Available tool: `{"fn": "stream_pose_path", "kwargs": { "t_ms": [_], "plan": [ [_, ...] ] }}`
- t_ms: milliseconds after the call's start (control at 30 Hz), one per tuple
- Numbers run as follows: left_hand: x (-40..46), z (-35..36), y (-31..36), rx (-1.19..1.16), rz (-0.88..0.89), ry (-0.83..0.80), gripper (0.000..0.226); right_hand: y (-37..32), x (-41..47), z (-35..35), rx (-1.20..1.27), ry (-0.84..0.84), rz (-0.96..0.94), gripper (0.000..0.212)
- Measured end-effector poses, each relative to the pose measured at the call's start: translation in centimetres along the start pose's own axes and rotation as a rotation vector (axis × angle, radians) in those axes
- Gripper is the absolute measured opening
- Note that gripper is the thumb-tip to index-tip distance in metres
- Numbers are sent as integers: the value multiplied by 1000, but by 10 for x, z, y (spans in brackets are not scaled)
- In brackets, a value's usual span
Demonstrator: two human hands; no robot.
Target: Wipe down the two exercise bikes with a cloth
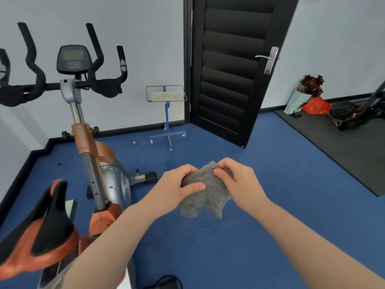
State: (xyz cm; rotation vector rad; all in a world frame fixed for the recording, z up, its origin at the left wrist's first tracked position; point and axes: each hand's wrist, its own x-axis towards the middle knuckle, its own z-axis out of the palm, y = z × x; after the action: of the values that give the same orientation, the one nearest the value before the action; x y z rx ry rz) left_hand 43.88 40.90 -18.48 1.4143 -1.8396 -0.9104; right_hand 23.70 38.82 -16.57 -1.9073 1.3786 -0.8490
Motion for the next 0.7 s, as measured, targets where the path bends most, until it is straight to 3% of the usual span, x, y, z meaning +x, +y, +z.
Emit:
{"fn": "stream_pose_path", "kwargs": {
  "t_ms": [167, 367, 533, 700],
  "plan": [
    [29, 3, -7, 82, -109, -14, 13, 30, 22, -13, -134, 11, 16, 22],
    [73, -2, -14, 30, -152, 50, 12, 56, 54, -23, -51, -12, 84, 26],
    [129, 1, -25, -12, -156, 74, 12, 76, 115, -39, 193, -270, 129, 8],
    [203, -15, -40, 20, -148, 62, 15, 83, 199, -45, 53, -385, 33, 10]
  ]
}}
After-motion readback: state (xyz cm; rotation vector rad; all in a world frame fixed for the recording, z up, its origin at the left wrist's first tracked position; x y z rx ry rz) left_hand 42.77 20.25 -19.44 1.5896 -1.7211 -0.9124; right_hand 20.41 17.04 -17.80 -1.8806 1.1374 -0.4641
